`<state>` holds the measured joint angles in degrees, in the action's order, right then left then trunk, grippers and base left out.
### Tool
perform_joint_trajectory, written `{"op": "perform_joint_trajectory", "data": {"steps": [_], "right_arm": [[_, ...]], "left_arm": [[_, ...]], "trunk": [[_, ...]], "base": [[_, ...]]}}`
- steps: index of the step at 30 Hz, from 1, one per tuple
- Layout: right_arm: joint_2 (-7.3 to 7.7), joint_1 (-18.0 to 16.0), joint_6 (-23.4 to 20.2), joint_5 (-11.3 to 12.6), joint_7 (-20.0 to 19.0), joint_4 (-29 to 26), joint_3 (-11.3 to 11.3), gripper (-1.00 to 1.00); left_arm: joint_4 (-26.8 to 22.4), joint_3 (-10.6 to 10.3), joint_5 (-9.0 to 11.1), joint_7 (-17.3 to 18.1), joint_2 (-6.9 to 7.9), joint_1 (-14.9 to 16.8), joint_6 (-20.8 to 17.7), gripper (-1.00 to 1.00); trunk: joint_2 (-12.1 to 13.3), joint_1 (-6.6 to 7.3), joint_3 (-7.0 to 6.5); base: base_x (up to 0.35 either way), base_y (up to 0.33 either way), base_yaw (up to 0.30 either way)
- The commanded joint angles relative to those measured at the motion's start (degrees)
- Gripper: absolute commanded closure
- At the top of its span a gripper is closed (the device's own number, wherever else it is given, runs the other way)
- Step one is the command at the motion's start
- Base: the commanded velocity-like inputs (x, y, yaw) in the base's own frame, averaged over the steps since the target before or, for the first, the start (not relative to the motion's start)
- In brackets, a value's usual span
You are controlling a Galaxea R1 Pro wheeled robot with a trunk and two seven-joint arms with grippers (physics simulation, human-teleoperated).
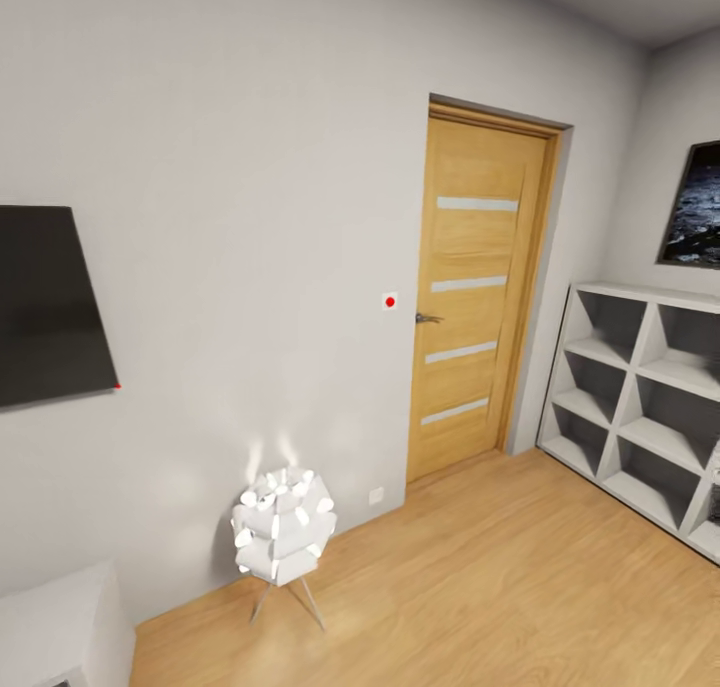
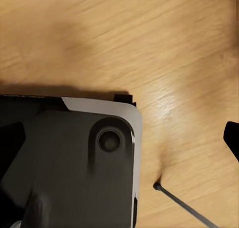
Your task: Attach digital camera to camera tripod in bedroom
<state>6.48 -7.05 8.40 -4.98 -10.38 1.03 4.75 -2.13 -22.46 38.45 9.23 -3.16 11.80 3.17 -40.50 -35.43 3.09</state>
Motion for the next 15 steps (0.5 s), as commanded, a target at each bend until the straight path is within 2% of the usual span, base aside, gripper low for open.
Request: {"op": "perform_joint_trajectory", "data": {"steps": [1, 15], "right_arm": [[0.02, -0.1, 0.2, -0.5, -0.2, 0.1, 0.5, -1.00], [0.02, -0.1, 0.2, -0.4, -0.1, 0.1, 0.6, -1.00]], "left_arm": [[0.1, -0.5, 0.6, 0.3, -0.01, 0.1, 0.3, 1.00], [0.1, -0.5, 0.6, 0.3, -0.08, 0.1, 0.3, 1.00]], "trunk": [[-0.1, -0.02, 0.08], [-0.1, -0.02, -0.03]], "base": [[0.061, 0.000, -0.193], [0.010, 0.000, -0.264]]}}
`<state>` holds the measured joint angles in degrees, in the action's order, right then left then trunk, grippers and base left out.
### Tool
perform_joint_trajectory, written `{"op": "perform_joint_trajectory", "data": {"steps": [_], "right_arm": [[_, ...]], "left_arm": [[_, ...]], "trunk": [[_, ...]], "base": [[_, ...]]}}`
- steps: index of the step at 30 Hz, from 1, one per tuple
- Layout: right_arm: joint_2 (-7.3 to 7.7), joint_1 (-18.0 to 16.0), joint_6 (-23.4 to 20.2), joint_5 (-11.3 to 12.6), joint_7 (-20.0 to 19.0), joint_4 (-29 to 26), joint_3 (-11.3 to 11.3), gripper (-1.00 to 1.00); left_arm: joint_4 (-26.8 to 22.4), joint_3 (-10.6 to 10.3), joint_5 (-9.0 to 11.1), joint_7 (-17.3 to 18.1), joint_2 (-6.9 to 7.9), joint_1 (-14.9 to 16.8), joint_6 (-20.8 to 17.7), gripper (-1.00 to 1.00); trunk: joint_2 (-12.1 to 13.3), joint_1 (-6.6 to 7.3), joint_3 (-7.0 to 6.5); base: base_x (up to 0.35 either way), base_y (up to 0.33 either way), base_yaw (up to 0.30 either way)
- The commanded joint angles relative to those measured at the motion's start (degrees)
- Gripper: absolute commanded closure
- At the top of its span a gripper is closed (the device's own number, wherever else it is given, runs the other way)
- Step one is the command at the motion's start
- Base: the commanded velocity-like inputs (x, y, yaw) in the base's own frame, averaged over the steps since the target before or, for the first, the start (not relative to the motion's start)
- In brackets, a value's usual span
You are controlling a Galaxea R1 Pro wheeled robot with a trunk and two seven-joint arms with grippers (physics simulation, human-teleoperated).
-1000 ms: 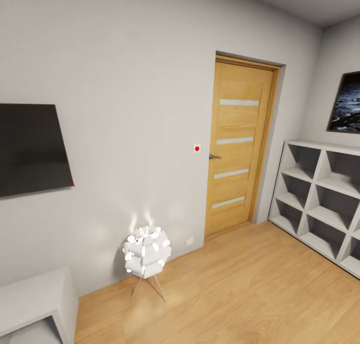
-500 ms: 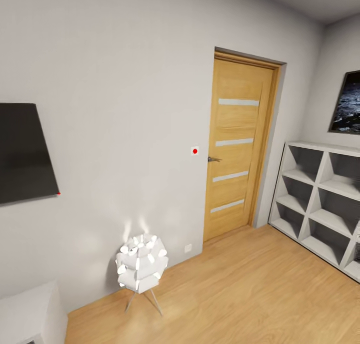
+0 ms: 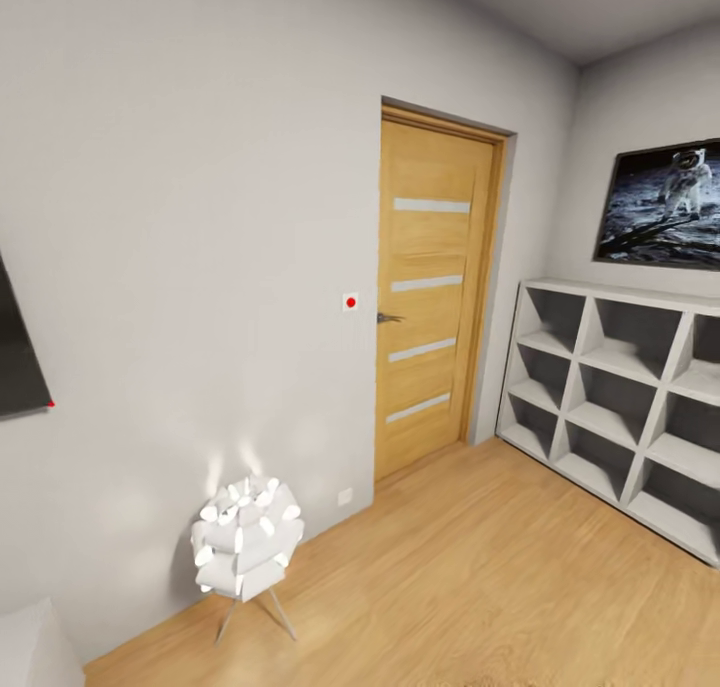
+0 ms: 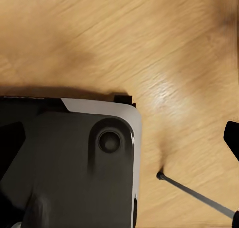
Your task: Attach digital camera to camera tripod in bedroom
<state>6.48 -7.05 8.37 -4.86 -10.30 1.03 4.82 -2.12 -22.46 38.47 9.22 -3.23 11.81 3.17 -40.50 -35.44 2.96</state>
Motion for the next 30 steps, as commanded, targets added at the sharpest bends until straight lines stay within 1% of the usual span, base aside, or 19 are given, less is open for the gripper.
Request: {"op": "perform_joint_trajectory", "data": {"steps": [1, 8, 17, 30], "right_arm": [[0.02, -0.1, 0.2, -0.5, -0.2, 0.1, 0.5, -1.00], [0.02, -0.1, 0.2, -0.5, -0.2, 0.1, 0.5, -1.00], [0.02, -0.1, 0.2, -0.5, -0.2, 0.1, 0.5, -1.00], [0.02, -0.1, 0.2, -0.5, -0.2, 0.1, 0.5, -1.00]], "left_arm": [[0.1, -0.5, 0.6, 0.3, -0.01, 0.1, 0.3, 1.00], [0.1, -0.5, 0.6, 0.3, 0.00, 0.1, 0.3, 1.00], [0.1, -0.5, 0.6, 0.3, 0.34, 0.1, 0.3, 1.00], [0.1, -0.5, 0.6, 0.3, 0.42, 0.1, 0.3, 1.00]], "trunk": [[-0.1, -0.02, 0.10], [-0.1, -0.02, 0.10], [-0.1, -0.02, 0.10], [-0.1, -0.02, 0.10]], "base": [[0.000, 0.000, -0.286], [0.008, 0.000, -0.287], [0.172, 0.000, -0.287], [0.017, 0.000, -0.287]]}}
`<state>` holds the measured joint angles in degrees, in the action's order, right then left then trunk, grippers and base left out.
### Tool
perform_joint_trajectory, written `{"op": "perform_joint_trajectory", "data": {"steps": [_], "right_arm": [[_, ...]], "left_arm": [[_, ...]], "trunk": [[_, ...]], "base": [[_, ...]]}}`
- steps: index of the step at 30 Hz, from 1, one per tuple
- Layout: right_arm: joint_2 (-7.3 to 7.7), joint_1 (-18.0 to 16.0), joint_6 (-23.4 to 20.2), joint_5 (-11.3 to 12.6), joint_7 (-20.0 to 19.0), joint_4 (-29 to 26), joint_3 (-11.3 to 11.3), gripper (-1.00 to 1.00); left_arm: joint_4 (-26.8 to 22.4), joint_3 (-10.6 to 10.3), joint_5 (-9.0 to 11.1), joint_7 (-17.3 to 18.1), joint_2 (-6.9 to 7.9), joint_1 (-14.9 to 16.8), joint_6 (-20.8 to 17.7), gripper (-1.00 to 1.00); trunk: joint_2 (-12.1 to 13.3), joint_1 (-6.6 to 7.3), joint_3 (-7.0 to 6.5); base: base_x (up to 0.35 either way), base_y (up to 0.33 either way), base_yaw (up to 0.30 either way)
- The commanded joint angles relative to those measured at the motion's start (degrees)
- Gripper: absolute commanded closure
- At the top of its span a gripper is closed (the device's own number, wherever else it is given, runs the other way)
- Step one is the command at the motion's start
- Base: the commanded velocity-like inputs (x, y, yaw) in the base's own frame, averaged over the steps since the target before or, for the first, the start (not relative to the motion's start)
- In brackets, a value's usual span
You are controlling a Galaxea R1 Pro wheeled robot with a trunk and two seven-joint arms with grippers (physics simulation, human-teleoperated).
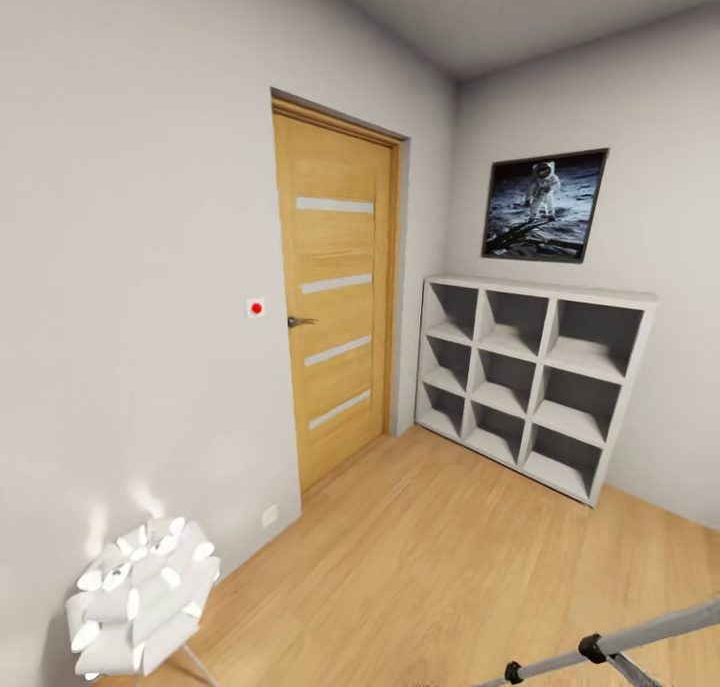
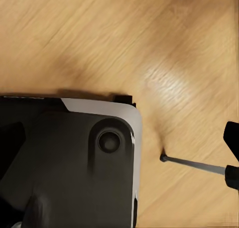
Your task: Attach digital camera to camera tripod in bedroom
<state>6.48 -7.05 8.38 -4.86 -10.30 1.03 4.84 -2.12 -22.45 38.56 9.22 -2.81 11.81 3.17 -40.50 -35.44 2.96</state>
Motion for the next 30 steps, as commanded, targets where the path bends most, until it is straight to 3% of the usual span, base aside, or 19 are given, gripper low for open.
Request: {"op": "perform_joint_trajectory", "data": {"steps": [1, 15, 30], "right_arm": [[0.02, -0.1, 0.2, -0.5, -0.2, 0.1, 0.5, -1.00], [0.02, -0.1, 0.2, -0.5, -0.2, 0.1, 0.5, -1.00], [0.07, -0.1, 0.2, -0.3, -0.2, 0.1, 0.8, -1.00]], "left_arm": [[0.1, -0.5, 0.6, 0.3, 0.00, 0.1, 0.3, 1.00], [0.1, -0.4, 0.6, 0.3, 0.08, 0.1, 0.3, 1.00], [0.1, -0.3, 0.6, 0.1, 0.53, 0.1, 0.3, 1.00]], "trunk": [[-0.1, -0.02, 0.10], [-0.1, -0.02, 0.10], [-0.1, -0.02, 0.10]], "base": [[0.054, 0.000, -0.287], [0.234, 0.000, -0.287], [0.020, 0.000, -0.287]]}}
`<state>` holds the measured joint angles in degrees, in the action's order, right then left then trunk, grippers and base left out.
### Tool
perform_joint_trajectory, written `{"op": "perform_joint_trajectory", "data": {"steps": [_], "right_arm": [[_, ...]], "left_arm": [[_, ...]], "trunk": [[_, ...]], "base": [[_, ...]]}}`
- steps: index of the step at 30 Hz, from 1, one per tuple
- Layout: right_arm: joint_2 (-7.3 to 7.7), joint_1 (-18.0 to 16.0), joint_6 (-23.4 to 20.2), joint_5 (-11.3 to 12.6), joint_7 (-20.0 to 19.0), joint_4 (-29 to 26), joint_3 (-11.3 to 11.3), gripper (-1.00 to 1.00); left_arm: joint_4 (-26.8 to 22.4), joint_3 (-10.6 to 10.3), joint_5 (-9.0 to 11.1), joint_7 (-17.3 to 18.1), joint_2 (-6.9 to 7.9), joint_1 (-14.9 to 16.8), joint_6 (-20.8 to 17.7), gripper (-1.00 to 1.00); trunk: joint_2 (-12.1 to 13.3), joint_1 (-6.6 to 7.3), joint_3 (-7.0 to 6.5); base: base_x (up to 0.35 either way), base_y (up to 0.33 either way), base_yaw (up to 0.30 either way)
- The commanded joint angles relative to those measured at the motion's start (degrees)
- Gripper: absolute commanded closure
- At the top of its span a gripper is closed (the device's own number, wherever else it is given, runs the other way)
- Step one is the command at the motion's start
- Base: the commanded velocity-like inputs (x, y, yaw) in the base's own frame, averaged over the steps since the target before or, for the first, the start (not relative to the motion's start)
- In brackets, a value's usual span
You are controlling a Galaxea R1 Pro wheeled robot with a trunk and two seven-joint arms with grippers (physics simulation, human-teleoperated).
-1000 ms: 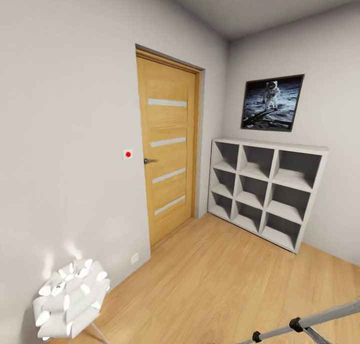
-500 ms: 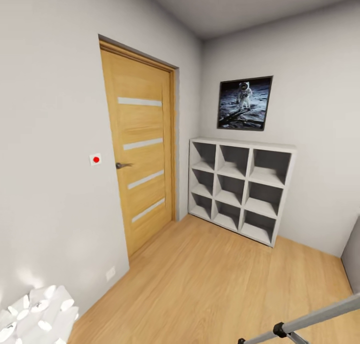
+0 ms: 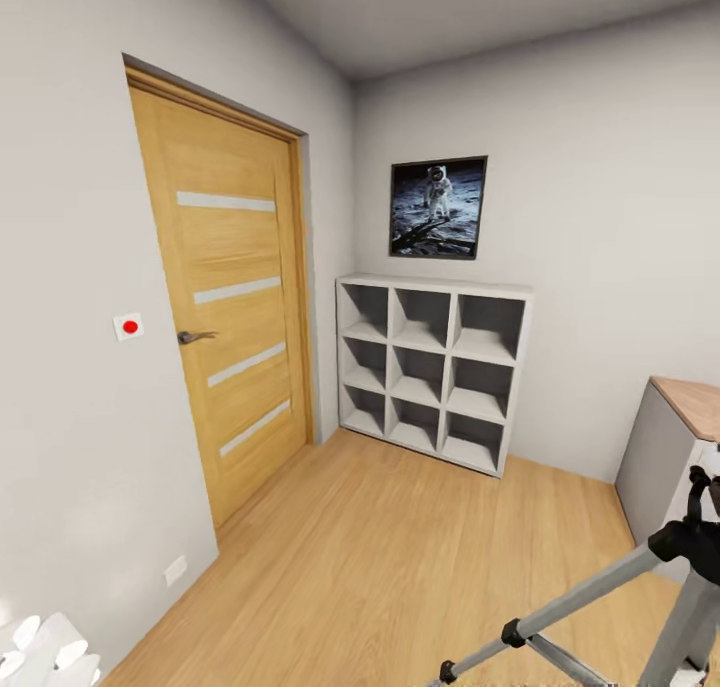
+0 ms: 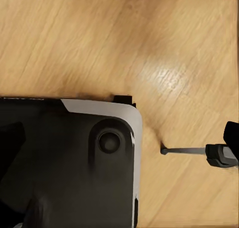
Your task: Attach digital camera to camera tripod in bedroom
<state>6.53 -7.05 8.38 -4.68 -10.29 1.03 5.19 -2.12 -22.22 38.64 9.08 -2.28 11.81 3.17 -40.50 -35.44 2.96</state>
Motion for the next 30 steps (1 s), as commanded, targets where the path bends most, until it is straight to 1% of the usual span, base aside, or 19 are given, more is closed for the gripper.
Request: {"op": "perform_joint_trajectory", "data": {"steps": [1, 3, 6, 7, 8, 11, 15, 18, 21, 22, 24, 25, 27, 28, 30], "right_arm": [[0.02, -0.1, 0.2, -0.5, -0.2, 0.1, 0.5, -1.00], [0.00, -0.1, 0.2, -0.4, -0.2, 0.1, 0.5, -1.00], [0.00, -0.1, 0.2, -0.4, -0.2, 0.1, 0.6, -1.00], [-0.02, -0.1, 0.2, -0.3, -0.2, 0.1, 0.6, -1.00], [-0.02, -0.1, 0.2, -0.3, -0.2, 0.1, 0.7, -1.00], [-0.03, -0.1, 0.2, -0.2, -0.2, 0.1, 0.7, -1.00], [-0.03, -0.1, 0.1, -0.2, -0.4, 0.1, 0.6, -1.00], [0.03, -0.1, -1.6, -0.1, -1.0, 0.2, 0.7, -1.00], [0.14, -0.1, -3.4, 0.0, -1.0, 0.2, 0.7, -1.00], [0.19, -0.1, -3.9, 0.1, -1.0, 0.2, 0.7, -1.00], [0.24, -0.1, -4.3, 0.1, -0.9, 0.2, 0.8, -1.00], [0.27, -0.1, -4.5, 0.2, -0.7, 0.3, 0.9, -1.00], [0.32, -0.1, -4.8, 0.2, -0.6, 0.3, 0.9, -1.00], [0.32, -0.1, -4.9, 0.3, -0.5, 0.3, 1.0, -1.00], [0.29, -0.1, -5.1, 0.5, -0.4, 0.5, 1.0, -1.00]], "left_arm": [[0.1, -0.5, 0.6, 0.3, 0.12, 0.1, 0.3, 1.00], [0.1, -0.5, 0.7, 0.3, 0.20, 0.1, 0.3, 1.00], [0.1, -0.5, 1.6, 0.3, 0.37, 0.1, 0.3, 1.00], [0.1, -0.5, 2.9, 0.3, 0.50, 0.1, 0.3, 1.00], [0.1, -0.5, 3.8, 0.3, 0.55, 0.1, 0.3, 1.00], [0.1, -0.5, 4.8, 0.3, 0.57, 0.1, 0.3, 1.00], [0.1, -0.5, 5.3, 0.3, 0.55, 0.1, 0.3, 1.00], [0.2, -0.5, 5.5, 0.1, 0.59, 0.1, 0.3, 1.00], [0.2, -0.5, 5.7, -1.6, 0.67, 0.1, 0.3, 1.00], [0.2, -0.4, 5.9, -3.6, 0.71, 0.1, 0.3, 1.00], [0.3, -0.4, 6.2, -5.9, 0.70, 0.1, 0.3, 1.00], [0.3, -0.4, 6.7, -8.4, 0.70, 0.1, 0.3, 1.00], [0.3, -0.4, 7.3, -10.4, 0.70, 0.1, 0.3, 1.00], [0.2, -0.4, 8.0, -11.8, 0.73, 0.1, 0.3, 1.00], [0.2, -0.5, 9.0, -13.0, 0.83, 0.1, 0.3, 1.00]], "trunk": [[-0.1, -0.02, 0.10], [-0.1, -0.02, 0.10], [-0.1, -0.02, 0.10], [-0.1, -0.02, 0.10], [-0.1, -0.02, 0.10], [-0.1, -0.02, 0.10], [-0.1, -0.02, 0.10], [-0.1, -0.02, 0.10], [-0.1, -0.02, 0.10], [-0.1, -0.02, 0.10], [-0.1, -0.02, 0.10], [-0.1, -0.02, 0.10], [-0.1, -0.02, 0.10], [-0.1, -0.02, 0.10], [-0.1, -0.02, 0.10]], "base": [[0.000, 0.000, -0.287], [0.000, 0.000, -0.287], [0.000, 0.000, -0.287], [0.000, 0.000, -0.287], [0.000, 0.000, -0.287], [0.000, 0.000, -0.287], [0.000, 0.000, -0.287], [0.000, 0.000, -0.287], [0.000, 0.000, -0.287], [0.000, 0.000, -0.287], [0.000, 0.000, -0.287], [0.000, 0.000, -0.287], [0.000, 0.000, -0.287], [0.000, 0.000, -0.287], [0.000, 0.000, -0.287]]}}
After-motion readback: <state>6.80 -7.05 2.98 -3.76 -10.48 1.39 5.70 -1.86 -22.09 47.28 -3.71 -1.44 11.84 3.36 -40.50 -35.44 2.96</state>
